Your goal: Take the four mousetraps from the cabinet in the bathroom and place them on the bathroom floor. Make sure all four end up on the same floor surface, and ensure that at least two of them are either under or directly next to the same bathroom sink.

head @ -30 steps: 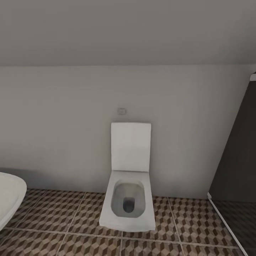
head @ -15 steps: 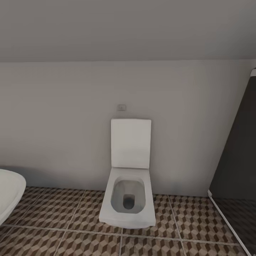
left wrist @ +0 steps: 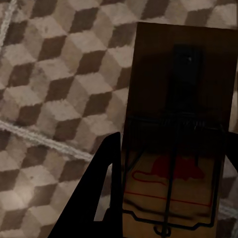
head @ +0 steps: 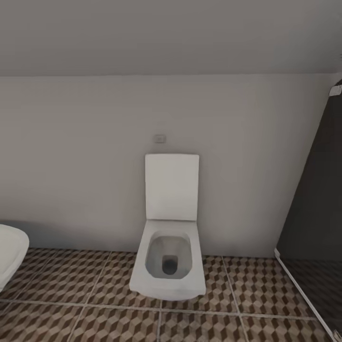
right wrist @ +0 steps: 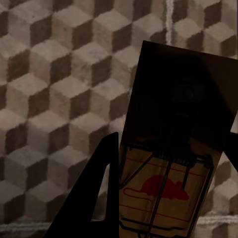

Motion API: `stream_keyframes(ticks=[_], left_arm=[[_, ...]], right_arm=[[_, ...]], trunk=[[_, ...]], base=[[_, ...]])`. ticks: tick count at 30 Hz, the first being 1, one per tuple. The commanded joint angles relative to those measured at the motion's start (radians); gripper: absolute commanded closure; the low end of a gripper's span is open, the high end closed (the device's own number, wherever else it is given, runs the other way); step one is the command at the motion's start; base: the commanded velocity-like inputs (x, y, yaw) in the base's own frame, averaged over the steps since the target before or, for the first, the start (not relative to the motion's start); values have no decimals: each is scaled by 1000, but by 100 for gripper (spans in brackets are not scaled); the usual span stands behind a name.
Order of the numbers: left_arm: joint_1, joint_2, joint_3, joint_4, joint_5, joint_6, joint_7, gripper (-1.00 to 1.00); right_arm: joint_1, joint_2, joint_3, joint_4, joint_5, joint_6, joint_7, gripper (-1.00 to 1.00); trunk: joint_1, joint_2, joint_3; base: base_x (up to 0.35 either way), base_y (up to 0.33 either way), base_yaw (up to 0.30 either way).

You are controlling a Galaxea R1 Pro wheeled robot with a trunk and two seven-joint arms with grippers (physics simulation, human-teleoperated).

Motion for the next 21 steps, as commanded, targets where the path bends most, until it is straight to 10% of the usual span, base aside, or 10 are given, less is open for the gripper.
stream_keyframes(ticks=[1,21], left_arm=[[-1,0,8,1,-12,-4,3,100],[0,0,8,2,-12,-4,3,100]], right_arm=[[-1,0,8,0,-13,-2,2,100],[-1,-2,7,0,-9,-6,1,100]], trunk=[[4,-8,-4],[80,-148,-67]], base=[[0,0,-164],[0,0,-18]])
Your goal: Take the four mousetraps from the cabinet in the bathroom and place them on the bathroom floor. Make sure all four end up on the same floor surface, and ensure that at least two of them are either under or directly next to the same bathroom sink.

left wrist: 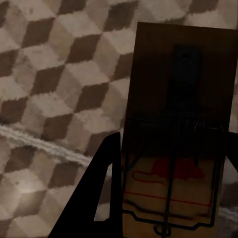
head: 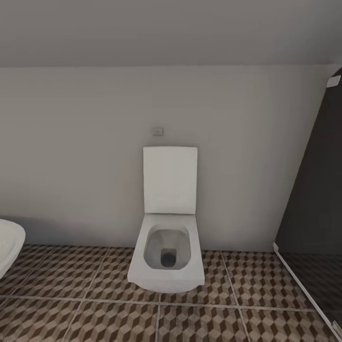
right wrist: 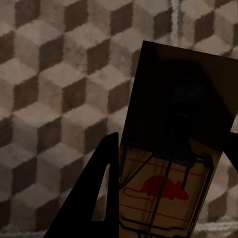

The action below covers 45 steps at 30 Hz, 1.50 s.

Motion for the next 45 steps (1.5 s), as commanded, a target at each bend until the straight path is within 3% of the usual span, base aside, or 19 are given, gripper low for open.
stream_keyframes(ticks=[1,13,17,19,23,25,27,28,30,33,38,42,45], left_arm=[[-1,0,8,1,-12,-4,3,100],[-1,2,11,-9,-12,-6,2,100],[-3,-1,12,-58,-12,-2,0,100],[-6,-13,12,-114,-12,6,-1,100],[-31,-65,-2,-261,-13,56,-4,100],[-46,-98,-36,-332,-13,116,-5,100],[-62,-125,-96,-393,-12,181,-8,100],[-73,-138,-145,-426,-9,218,-10,100],[-104,-153,-240,-463,-2,273,-12,100],[-146,-160,-304,-480,20,310,-12,100],[-186,-160,-332,-490,79,331,-13,100],[-211,-161,-347,-520,102,340,-10,100],[-220,-161,-352,-561,107,361,-14,100]], right_arm=[[0,0,8,0,-12,-2,2,100],[0,-3,6,0,-16,-4,2,100],[0,-8,8,-7,-14,5,2,100],[0,-12,8,-27,-14,11,5,100],[1,-33,6,-144,-15,87,6,100],[2,-66,-1,-230,-17,168,6,100],[1,-96,-18,-330,-19,259,3,100],[0,-109,-36,-397,-19,319,-5,100],[-4,-122,-75,-502,-19,417,-32,100],[-34,-123,-101,-557,-18,477,-81,100],[-112,-96,-112,-543,-16,478,-130,100],[-210,-49,-113,-428,-14,373,-146,100],[-260,-36,-113,-329,-13,289,-150,100]], trunk=[[4,-8,-4],[50,-92,-42],[55,-99,-57],[56,-100,-64],[58,-101,-80],[58,-101,-87],[59,-102,-95],[60,-102,-99],[61,-102,-107],[62,-103,-118],[64,-104,-138],[66,-105,-153],[67,-106,-165]], base=[[0,0,0],[0,0,0],[0,0,0],[0,0,0],[0,0,0],[0,0,0],[0,0,0],[0,0,0],[0,0,0],[0,0,0],[0,0,0],[0,0,0],[0,0,0]])
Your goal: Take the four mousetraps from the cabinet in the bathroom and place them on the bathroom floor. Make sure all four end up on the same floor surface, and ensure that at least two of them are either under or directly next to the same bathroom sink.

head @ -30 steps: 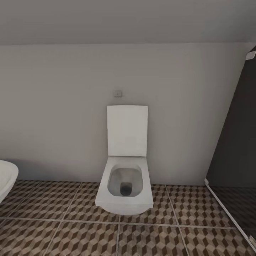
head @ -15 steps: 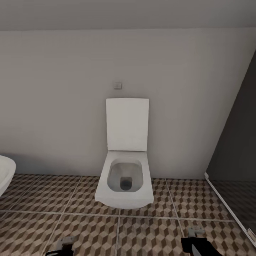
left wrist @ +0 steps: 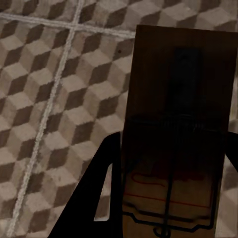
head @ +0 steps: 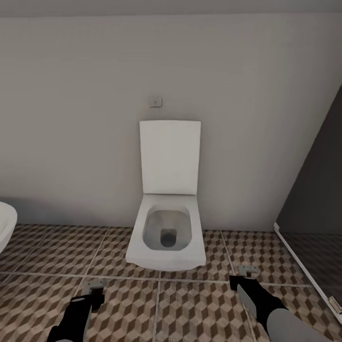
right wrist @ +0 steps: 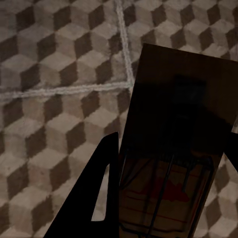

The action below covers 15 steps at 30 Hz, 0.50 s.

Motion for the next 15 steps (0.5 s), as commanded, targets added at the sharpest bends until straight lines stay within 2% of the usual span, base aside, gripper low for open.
stream_keyframes(ticks=[1,5,6,7,15], left_arm=[[-2,-1,3,-12,-7,13,-1,100],[-10,-1,0,-60,-4,80,-46,100],[-11,0,-1,-69,-4,94,-90,100],[-11,2,-1,-70,-5,97,-107,100],[-12,6,-1,-70,-10,105,-129,100]], right_arm=[[-9,1,8,20,-11,-16,-4,100],[-35,9,14,111,7,-118,-5,100],[-39,11,17,130,44,-146,-5,100],[-40,11,17,136,66,-161,-5,100],[-40,12,16,185,197,-212,5,100]], trunk=[[0,-1,-5],[2,-2,-20],[2,-2,-24],[3,-2,-28],[6,-4,-59]], base=[[0,0,0],[0,0,0],[0,0,0],[0,0,0],[0,0,0]])
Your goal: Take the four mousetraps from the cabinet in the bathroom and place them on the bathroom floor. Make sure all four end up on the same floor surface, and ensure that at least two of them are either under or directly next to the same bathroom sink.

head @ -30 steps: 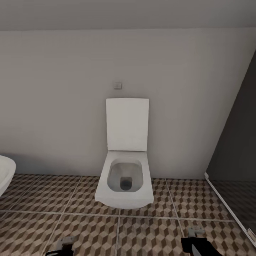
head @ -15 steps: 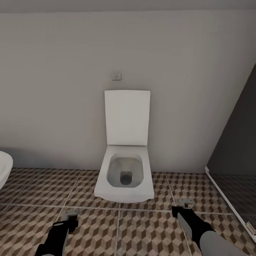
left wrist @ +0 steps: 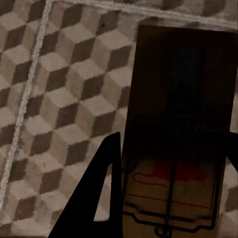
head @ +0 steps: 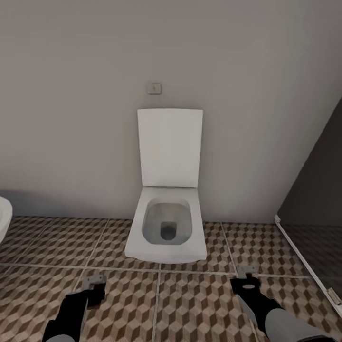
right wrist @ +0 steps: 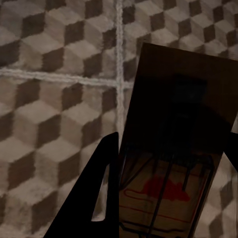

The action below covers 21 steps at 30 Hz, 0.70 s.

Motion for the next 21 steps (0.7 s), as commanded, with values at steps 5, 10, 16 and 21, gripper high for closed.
stream_keyframes(ticks=[5,10,16,21], left_arm=[[-1,-8,-76,-9,-13,7,-12,100],[-13,-11,-159,-71,0,67,-15,100],[-34,-17,-174,-129,44,91,-10,100],[-37,-18,-208,-132,60,90,-2,100]], right_arm=[[-1,0,6,19,22,-1,1,100],[-1,0,5,21,24,-10,1,100],[-1,0,3,22,22,-18,1,100],[-2,-1,2,22,17,-43,1,100]], trunk=[[2,-2,-20],[4,-3,-40],[7,-4,-63],[9,-5,-82]], base=[[0,0,0],[0,0,0],[0,0,0],[0,0,0]])
